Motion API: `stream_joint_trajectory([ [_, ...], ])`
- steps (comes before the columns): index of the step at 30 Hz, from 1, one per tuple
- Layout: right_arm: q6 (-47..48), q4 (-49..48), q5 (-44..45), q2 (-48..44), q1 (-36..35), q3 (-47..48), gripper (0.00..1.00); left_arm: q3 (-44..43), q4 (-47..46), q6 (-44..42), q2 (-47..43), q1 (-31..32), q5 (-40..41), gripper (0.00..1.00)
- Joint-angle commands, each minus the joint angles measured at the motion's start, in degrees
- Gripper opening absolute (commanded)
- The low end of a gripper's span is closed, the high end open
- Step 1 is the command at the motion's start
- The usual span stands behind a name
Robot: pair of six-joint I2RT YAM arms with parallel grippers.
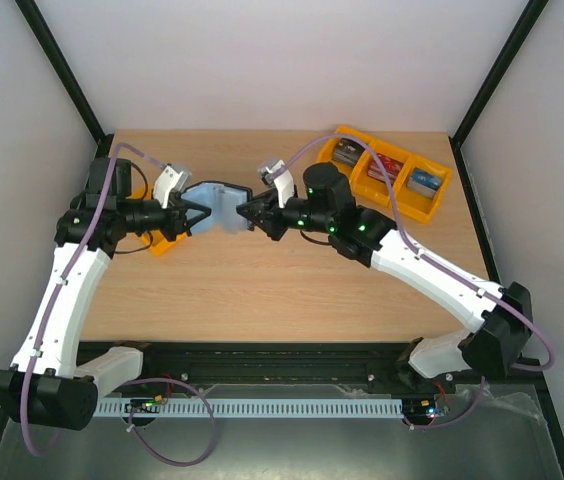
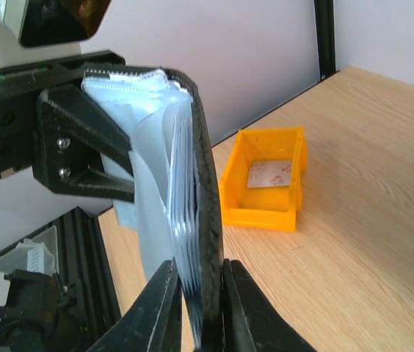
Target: Take the credit cards out of the card holder
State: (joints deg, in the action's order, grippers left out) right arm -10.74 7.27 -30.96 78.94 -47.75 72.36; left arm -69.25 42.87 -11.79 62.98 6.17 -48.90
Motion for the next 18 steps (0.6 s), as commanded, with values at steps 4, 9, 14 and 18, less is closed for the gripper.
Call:
stream_joint_trajectory([
  [4,-3.6,-7.1,1.6,2.5,-1.5,2.0,0.13,0.2,-0.4,-1.0,-1.8,0.1,-5.3,0.02],
  [9,-4.5,-7.3,1.3,4.5,-2.6,3.0,0.17,0.3,-0.3,-1.1,-1.9,0.3,-5.7,0.02],
  [14,-5.1,-7.2,1.3,6.2,-3.6,4.0,0.16,0.3,-0.4,-1.0,-2.0,0.4,-5.7,0.02],
  [18,-6.5,-7.8,2.8,6.1,-3.7,3.9,0.02,0.5,-0.3,-1.2,-2.3,0.4,-4.8,0.07],
])
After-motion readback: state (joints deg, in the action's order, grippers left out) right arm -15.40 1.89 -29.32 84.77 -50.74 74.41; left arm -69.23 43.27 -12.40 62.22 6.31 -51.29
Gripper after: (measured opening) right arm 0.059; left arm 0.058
